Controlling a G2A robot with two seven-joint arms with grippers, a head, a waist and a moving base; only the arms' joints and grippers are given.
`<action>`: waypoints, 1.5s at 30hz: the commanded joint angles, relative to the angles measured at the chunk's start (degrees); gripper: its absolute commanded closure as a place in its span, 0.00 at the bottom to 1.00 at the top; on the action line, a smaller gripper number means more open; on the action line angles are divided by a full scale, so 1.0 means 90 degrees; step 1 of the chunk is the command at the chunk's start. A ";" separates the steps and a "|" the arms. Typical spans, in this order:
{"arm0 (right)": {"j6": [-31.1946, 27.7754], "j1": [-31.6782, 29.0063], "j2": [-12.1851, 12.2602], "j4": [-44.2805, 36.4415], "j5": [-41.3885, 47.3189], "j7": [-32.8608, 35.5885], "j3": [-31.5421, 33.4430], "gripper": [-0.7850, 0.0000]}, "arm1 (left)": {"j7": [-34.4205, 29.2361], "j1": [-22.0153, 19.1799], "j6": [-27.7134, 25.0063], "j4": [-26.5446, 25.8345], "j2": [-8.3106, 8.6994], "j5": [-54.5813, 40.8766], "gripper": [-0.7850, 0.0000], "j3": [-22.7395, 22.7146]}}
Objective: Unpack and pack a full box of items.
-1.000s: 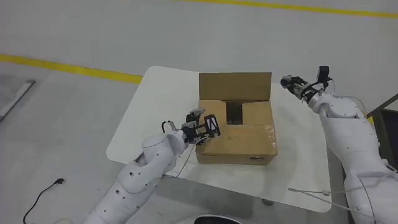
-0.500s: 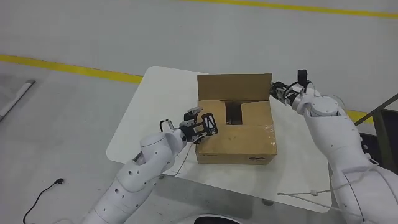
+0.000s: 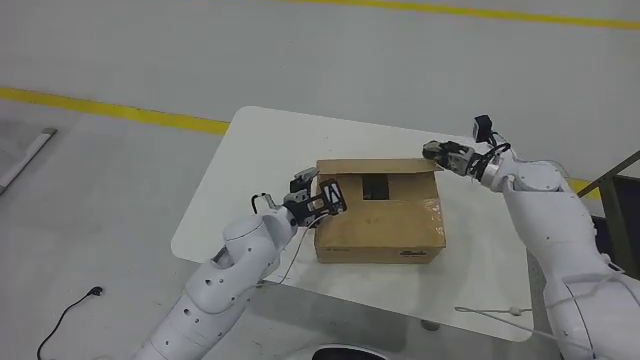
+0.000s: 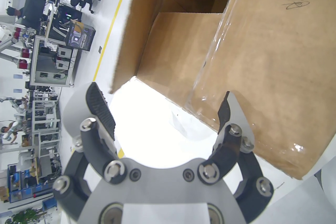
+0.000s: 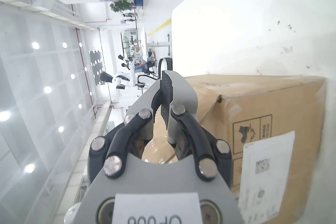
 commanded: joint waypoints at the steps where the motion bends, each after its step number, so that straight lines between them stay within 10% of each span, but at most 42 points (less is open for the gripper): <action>1: -0.0157 -0.0095 0.0035 -0.0170 -0.0142 0.0199 -0.0040 1.00 | -0.0107 0.0095 0.0053 -0.0106 0.0009 0.0009 0.00 -0.0065; 12: -0.0852 -0.1114 0.0118 -0.2357 -0.2315 -0.1044 -0.0737 1.00 | -0.0431 0.0413 0.0033 -0.0388 0.0055 0.0141 0.00 -0.0318; 27: 0.0613 -0.3630 0.0343 -0.6242 -0.3995 -0.3872 -0.0393 1.00 | -0.0446 0.0472 0.0016 -0.0489 0.0031 0.0314 0.00 -0.0329; 39: 0.1896 -0.4418 0.0290 -0.7189 -0.4485 -0.4742 -0.0444 1.00 | -0.0646 0.1105 -0.0343 -0.1171 0.0187 0.1249 0.00 -0.0611; 45: 0.2032 -0.4423 0.0251 -0.7148 -0.4554 -0.4829 -0.0475 1.00 | -0.0424 0.1503 0.0272 -0.0611 0.0201 0.1687 0.00 -0.0520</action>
